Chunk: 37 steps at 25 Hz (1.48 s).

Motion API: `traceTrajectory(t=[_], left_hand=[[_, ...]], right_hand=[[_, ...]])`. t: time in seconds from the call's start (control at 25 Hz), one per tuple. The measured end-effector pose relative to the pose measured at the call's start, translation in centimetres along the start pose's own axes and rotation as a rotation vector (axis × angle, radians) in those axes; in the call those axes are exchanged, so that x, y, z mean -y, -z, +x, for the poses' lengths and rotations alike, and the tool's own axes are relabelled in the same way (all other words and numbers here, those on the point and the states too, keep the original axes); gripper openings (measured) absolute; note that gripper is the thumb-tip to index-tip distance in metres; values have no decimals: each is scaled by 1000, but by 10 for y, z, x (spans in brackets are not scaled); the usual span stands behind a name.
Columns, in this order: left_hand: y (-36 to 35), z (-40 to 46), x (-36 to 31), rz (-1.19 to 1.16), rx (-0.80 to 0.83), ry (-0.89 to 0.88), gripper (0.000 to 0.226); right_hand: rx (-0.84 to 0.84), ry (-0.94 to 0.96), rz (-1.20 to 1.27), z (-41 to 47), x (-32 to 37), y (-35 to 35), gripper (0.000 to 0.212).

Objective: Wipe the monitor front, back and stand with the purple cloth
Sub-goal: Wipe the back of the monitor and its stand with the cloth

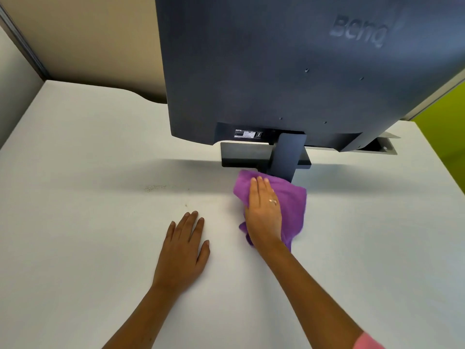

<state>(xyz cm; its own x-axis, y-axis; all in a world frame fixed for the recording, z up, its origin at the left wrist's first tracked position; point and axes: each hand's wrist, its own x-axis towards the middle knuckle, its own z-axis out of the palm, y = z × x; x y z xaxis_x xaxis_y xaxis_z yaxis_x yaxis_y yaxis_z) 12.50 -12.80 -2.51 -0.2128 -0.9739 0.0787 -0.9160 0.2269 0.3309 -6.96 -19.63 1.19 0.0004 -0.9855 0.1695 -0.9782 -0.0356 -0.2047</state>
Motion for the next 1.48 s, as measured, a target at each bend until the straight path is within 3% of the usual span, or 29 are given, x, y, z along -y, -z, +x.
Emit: traceTrajectory(t=[0.08,0.28,0.4,0.52,0.72,0.84,1.0,1.12,1.28,1.36,1.48], left_hand=[[1,0,0,4,6,5,55],[2,0,0,-18,2,4,55],[0,0,2,-21,-4,-1,54],[-1,1,2,-19,-6,-5,55],[1,1,1,-19,18,2,55],[2,1,1,-19,33,7,56],[3,2,1,-25,52,13,62],[3,1,0,-29,50,15,63],[4,0,-1,-25,51,9,62],[5,0,-1,-25,52,12,62],[4,0,-2,-25,52,14,62]], right_hand=[[107,126,-346,33,18,9,89],[481,-12,-954,90,40,22,72],[546,23,-994,92,42,10,53],[487,59,-1000,87,38,3,40],[448,139,-1051,75,34,-4,52],[352,158,-964,63,26,-6,52],[224,195,-671,32,6,-3,60],[-206,154,-323,14,-16,4,56],[-672,-261,248,44,-25,41,26],[-693,-268,263,65,-34,50,27],[-475,-120,243,73,-40,44,23]])
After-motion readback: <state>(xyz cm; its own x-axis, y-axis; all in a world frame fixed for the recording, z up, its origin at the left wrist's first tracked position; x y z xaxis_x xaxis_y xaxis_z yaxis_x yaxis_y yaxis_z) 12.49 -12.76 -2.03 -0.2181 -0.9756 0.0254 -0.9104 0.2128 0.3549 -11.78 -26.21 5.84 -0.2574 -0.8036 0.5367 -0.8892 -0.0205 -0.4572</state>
